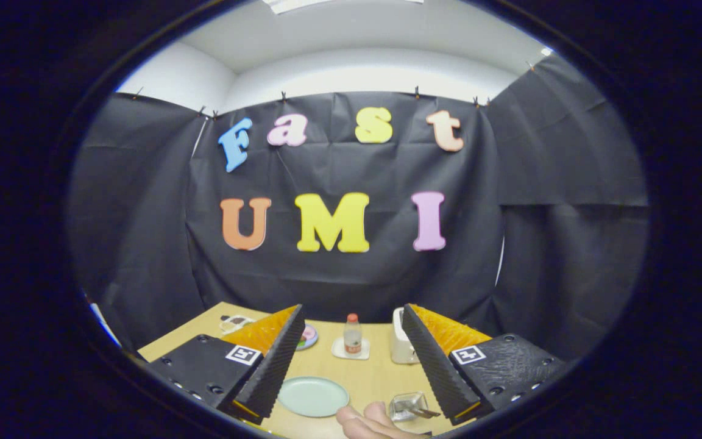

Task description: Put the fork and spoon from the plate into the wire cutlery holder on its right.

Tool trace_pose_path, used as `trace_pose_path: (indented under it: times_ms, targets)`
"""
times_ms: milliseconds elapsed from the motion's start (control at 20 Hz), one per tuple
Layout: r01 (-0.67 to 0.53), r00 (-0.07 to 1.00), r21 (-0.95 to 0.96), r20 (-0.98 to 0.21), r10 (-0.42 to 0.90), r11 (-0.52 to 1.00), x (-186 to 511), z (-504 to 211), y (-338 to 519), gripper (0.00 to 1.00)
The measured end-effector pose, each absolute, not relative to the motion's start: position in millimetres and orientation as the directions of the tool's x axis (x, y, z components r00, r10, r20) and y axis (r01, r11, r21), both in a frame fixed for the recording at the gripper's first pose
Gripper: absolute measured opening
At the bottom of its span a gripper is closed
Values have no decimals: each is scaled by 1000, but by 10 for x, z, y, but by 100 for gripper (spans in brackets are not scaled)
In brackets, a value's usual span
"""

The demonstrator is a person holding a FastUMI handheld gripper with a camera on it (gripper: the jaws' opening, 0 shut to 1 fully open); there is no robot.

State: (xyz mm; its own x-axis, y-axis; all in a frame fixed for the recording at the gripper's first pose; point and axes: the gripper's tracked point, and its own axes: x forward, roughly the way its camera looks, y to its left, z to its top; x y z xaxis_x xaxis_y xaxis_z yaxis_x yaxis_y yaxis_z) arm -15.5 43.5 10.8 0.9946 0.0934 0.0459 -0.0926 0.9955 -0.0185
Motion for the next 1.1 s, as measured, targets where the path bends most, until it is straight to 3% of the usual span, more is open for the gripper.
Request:
trace_pose_path:
  times_ms: [300,1100]
  targets:
    - [-71,985,-83,151,83,994,-351,330,626,96]
    - [-66,990,-48,119,71,997,-244,147,530,95]
